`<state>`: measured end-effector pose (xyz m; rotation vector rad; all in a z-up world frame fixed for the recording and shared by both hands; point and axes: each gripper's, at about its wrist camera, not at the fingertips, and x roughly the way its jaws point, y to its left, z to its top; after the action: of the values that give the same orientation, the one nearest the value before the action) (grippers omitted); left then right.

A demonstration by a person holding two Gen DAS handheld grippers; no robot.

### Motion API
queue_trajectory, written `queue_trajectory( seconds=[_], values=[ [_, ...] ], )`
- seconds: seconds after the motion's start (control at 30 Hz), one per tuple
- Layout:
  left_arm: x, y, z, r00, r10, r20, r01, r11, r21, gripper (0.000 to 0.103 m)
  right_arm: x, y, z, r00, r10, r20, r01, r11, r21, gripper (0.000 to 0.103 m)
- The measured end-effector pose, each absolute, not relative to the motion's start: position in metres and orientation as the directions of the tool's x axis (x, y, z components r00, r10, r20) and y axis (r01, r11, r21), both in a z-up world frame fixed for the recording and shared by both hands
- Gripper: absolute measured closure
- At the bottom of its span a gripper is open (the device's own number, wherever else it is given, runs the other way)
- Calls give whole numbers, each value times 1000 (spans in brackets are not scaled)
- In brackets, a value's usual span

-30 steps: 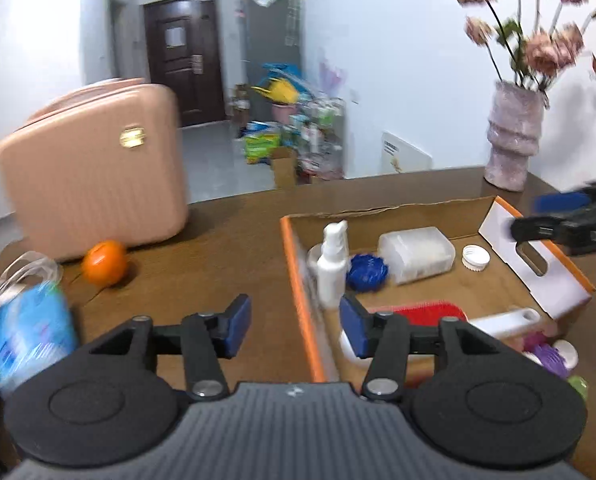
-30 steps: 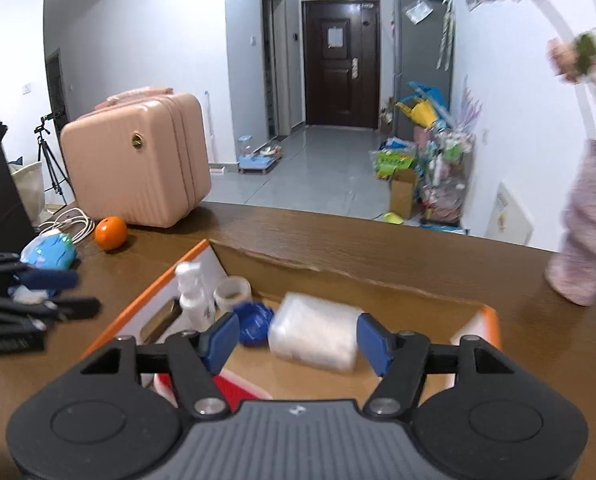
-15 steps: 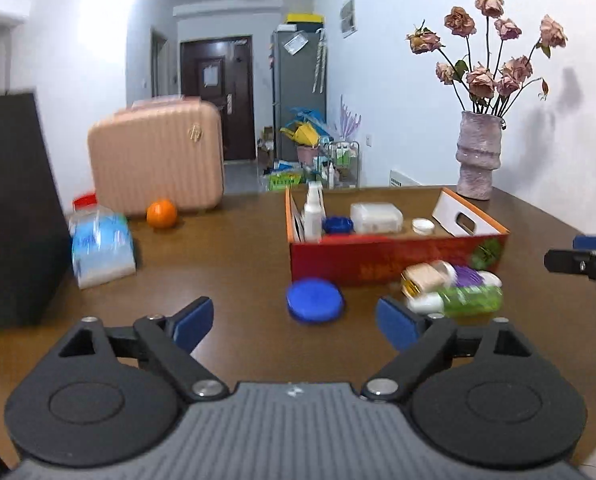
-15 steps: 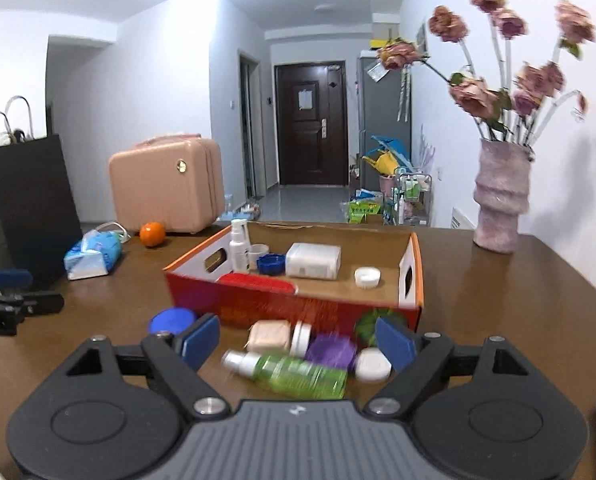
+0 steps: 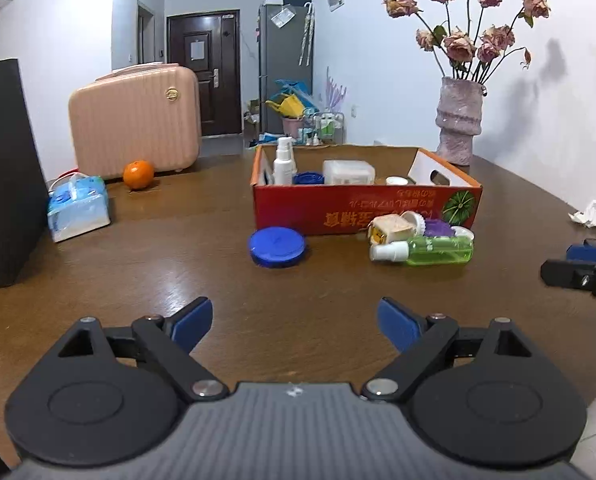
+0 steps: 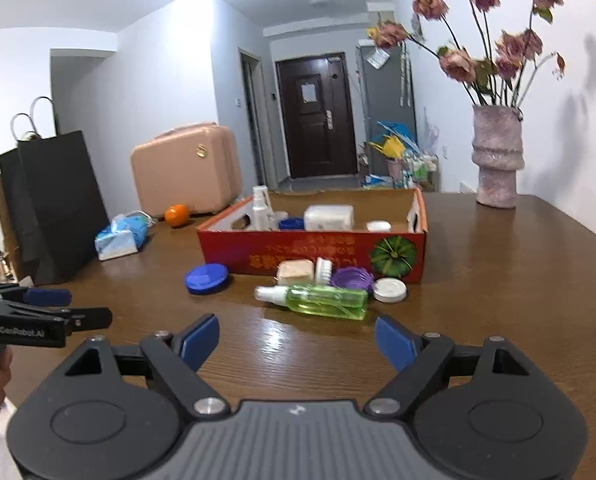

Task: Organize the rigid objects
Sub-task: 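Grasp the cream cube charger with the left tool while the right tool grasps a white ribbed cap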

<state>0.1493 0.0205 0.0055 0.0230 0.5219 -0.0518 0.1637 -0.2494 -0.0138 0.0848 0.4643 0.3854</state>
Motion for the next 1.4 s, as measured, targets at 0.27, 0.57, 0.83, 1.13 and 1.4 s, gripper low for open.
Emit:
queue_trajectory(
  seconds=[0.27, 0.57, 0.83, 1.13, 1.4],
  values=[
    [243, -31, 5, 826, -299, -478, 356, 934, 33, 22, 200, -264, -25, 809, 369, -457, -297, 928, 224, 29],
    [363, -47, -27, 690, -401, -603, 515, 857, 20, 47, 266, -272, -29, 775, 388, -499, -303, 921, 246, 36],
    [381, -40, -43, 590, -522, -616, 626, 777, -59, 48, 354, -228, -36, 741, 441, -507, -371, 897, 238, 52],
    [357, -8, -30, 672, -410, -616, 479, 876, -60, 63, 377, -191, -56, 738, 405, -539, -343, 914, 217, 88],
    [282, 42, -3, 801, -218, -557, 200, 975, -95, 64, 314, -176, -22, 765, 487, -421, -435, 873, 220, 88]
  ],
)
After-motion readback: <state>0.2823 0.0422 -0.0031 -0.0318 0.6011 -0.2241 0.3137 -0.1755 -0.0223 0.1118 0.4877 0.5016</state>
